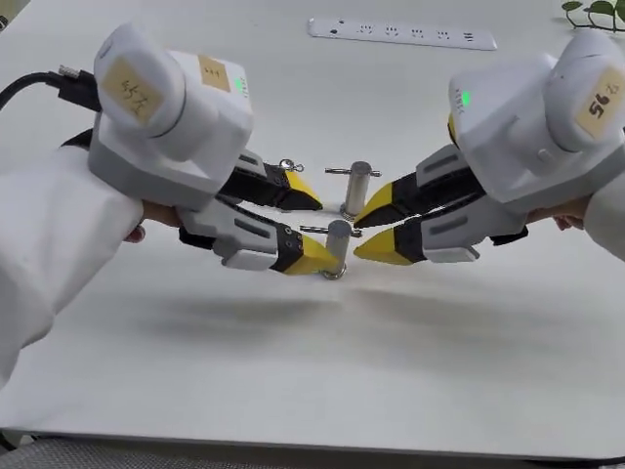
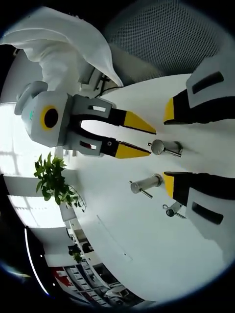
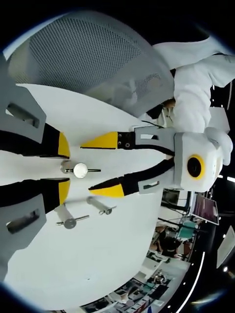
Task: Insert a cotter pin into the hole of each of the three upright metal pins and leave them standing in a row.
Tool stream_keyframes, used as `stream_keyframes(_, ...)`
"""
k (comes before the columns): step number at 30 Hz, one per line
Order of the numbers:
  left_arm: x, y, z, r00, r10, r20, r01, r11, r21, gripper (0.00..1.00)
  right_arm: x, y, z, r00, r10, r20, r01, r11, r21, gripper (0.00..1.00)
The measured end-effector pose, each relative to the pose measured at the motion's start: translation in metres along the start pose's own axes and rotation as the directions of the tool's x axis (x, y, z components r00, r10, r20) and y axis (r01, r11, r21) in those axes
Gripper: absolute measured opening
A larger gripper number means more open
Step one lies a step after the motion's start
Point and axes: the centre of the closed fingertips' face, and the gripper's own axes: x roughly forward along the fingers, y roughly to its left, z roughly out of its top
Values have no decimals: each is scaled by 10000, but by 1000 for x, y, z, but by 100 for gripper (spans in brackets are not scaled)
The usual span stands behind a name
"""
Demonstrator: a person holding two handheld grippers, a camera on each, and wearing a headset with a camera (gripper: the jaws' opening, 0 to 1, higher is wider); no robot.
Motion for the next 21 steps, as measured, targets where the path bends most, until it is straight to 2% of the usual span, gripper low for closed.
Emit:
stream_keyframes(4, -5, -4, -4, 9993, 181, 321, -172, 9995, -283, 50, 1, 1, 2, 10000, 0, 67, -1, 9997, 231, 15)
stream_keyframes(5, -7, -5, -3, 9981, 267, 546, -245, 9989, -405, 52, 2, 2, 2, 10000, 1, 73, -3, 9997, 263, 15)
stream_keyframes(11, -16, -8, -5, 9933, 633, 963, -548, 9945, -889, 70, 5, 4, 3, 10000, 29, 81, -32, 9991, 412, 19)
stream_keyframes(17, -22, -7, -9, 9911, 907, 969, -792, 9900, -1170, 89, 10, 5, 9, 9998, 17, 194, -29, 9982, 607, 20)
stream_keyframes(21, -26, -9, -11, 9918, 870, 938, -750, 9893, -1249, 96, 13, 4, 8, 9997, -9, 234, -9, 9970, 769, 20)
